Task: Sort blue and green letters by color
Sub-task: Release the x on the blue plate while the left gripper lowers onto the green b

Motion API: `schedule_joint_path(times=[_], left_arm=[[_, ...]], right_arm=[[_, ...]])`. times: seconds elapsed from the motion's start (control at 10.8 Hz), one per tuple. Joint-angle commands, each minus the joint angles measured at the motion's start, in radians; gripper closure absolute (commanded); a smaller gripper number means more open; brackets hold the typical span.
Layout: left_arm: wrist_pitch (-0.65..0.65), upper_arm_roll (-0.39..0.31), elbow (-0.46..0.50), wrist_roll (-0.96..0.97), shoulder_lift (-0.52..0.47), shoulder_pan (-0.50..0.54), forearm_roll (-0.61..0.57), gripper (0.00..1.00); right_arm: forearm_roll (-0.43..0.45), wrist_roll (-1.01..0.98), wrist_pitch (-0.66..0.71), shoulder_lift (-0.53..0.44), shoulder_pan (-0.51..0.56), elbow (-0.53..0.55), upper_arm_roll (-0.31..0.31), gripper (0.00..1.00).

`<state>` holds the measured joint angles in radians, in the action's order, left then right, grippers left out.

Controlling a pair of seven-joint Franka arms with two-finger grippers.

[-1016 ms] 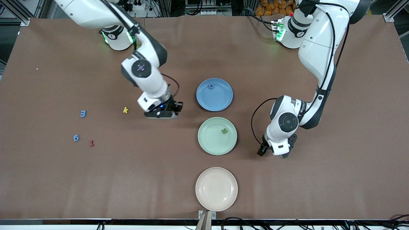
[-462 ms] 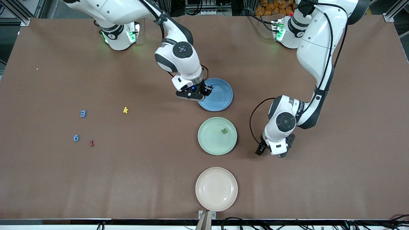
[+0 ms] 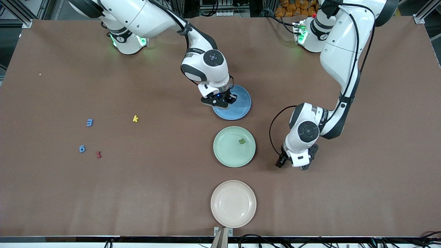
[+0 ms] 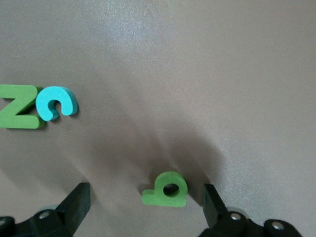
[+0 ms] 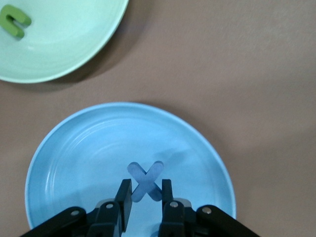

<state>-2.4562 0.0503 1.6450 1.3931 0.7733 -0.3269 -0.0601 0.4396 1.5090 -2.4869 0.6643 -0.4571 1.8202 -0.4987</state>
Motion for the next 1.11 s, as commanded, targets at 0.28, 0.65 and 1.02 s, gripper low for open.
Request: schedule_joint_path(times=[0.28,0.65,1.02], left_arm=[[-0.014,-0.006,-0.017,-0.002,0.015,0.002,0.011,0.0],[-0.014,-0.007,-0.031,-0.006,0.017,0.003,0.01,0.0],[-0.014,-0.007,-0.037,0.024,0.02,0.008,0.013,0.99]], right_arm=[[0.025,0.04,0.04,-0.008,0.006,-0.025,0.012,0.0],[0.018,-0.102,0.106,-0.084,0.186,-0.016,-0.024,0.0],[-0.008,-0.418,0.161,-0.146,0.475,0.017,-0.064,0.0]])
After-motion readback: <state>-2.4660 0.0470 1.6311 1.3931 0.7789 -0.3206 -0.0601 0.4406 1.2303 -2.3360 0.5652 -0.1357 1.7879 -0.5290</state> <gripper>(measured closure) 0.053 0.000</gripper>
